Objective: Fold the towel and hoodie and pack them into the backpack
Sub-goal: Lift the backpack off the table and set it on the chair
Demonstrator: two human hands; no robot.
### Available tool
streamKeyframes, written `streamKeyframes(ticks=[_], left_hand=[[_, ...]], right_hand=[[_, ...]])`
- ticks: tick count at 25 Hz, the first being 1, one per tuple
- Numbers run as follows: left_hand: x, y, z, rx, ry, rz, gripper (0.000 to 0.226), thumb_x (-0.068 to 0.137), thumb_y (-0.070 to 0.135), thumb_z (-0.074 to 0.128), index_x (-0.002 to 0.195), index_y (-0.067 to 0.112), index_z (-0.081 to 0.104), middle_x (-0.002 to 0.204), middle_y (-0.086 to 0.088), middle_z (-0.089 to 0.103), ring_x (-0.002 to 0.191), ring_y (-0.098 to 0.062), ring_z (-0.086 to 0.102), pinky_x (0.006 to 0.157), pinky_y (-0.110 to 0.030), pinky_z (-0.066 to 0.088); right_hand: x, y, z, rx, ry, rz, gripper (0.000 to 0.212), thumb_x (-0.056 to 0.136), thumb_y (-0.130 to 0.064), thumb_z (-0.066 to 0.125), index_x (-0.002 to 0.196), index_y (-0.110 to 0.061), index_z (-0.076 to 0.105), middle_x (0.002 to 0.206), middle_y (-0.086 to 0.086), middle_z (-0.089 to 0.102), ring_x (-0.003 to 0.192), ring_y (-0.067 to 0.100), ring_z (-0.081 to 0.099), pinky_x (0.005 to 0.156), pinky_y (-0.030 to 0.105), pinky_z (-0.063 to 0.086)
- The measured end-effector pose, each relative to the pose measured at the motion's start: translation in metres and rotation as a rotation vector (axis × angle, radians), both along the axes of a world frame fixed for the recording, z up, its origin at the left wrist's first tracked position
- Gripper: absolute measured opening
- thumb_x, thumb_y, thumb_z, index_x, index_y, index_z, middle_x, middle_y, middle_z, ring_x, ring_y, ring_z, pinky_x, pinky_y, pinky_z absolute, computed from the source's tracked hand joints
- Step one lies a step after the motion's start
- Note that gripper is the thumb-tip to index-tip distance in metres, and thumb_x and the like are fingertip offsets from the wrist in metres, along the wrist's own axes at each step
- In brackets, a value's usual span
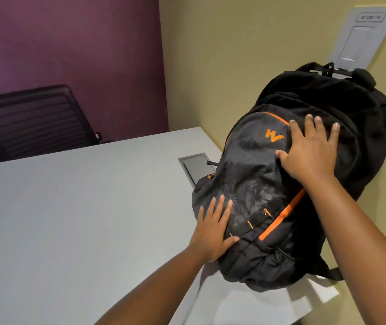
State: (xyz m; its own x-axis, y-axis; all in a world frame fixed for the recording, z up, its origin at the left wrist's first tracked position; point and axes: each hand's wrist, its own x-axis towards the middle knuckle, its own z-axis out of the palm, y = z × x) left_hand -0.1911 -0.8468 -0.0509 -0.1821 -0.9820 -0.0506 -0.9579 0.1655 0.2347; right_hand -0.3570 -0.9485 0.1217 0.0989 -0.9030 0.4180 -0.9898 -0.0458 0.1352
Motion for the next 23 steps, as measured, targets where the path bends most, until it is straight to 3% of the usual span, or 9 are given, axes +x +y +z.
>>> streamKeyframes(ticks=[2, 5, 12, 23], left_hand=[[0.015, 0.013, 0.002, -0.033, -0.042, 0.084, 0.084, 0.091, 0.061, 0.023, 0.134, 0.023, -0.039, 0.141, 0.001, -0.036, 0.13, -0.02, -0.034, 0.117, -0.044, -0.01], [0.039, 0.037, 0.013, -0.1, -0.092, 0.196, 0.076, 0.096, 0.05, 0.029, 0.147, 0.013, -0.014, 0.144, -0.001, -0.032, 0.133, -0.022, -0.032, 0.112, -0.039, -0.017], [0.119, 0.111, 0.04, -0.198, -0.269, 0.429, 0.07, 0.098, 0.045, 0.019, 0.145, 0.01, -0.02, 0.148, -0.006, -0.032, 0.142, -0.024, -0.023, 0.115, -0.039, -0.014], [0.163, 0.228, 0.061, -0.357, -0.306, 0.724, 0.067, 0.098, 0.038, 0.021, 0.144, 0.009, -0.018, 0.155, -0.009, -0.02, 0.143, -0.023, -0.018, 0.113, -0.037, -0.016]], right_hand=[[0.014, 0.013, -0.004, 0.017, -0.056, 0.046, 0.076, 0.088, -0.044, 0.054, 0.148, -0.011, 0.019, 0.157, 0.017, 0.011, 0.146, 0.029, 0.003, 0.116, 0.049, -0.004], [0.037, 0.036, -0.015, 0.03, -0.111, 0.133, 0.078, 0.089, -0.042, 0.054, 0.148, -0.007, 0.017, 0.157, 0.017, 0.009, 0.147, 0.029, 0.003, 0.116, 0.049, -0.003], [0.105, 0.107, -0.037, 0.036, -0.232, 0.349, 0.076, 0.092, -0.04, 0.049, 0.148, -0.003, 0.013, 0.158, 0.014, 0.009, 0.147, 0.027, 0.003, 0.117, 0.047, 0.0], [0.186, 0.215, -0.064, 0.127, -0.318, 0.716, 0.069, 0.098, -0.042, 0.035, 0.15, -0.007, 0.006, 0.159, 0.012, 0.002, 0.147, 0.027, -0.002, 0.118, 0.04, -0.006]])
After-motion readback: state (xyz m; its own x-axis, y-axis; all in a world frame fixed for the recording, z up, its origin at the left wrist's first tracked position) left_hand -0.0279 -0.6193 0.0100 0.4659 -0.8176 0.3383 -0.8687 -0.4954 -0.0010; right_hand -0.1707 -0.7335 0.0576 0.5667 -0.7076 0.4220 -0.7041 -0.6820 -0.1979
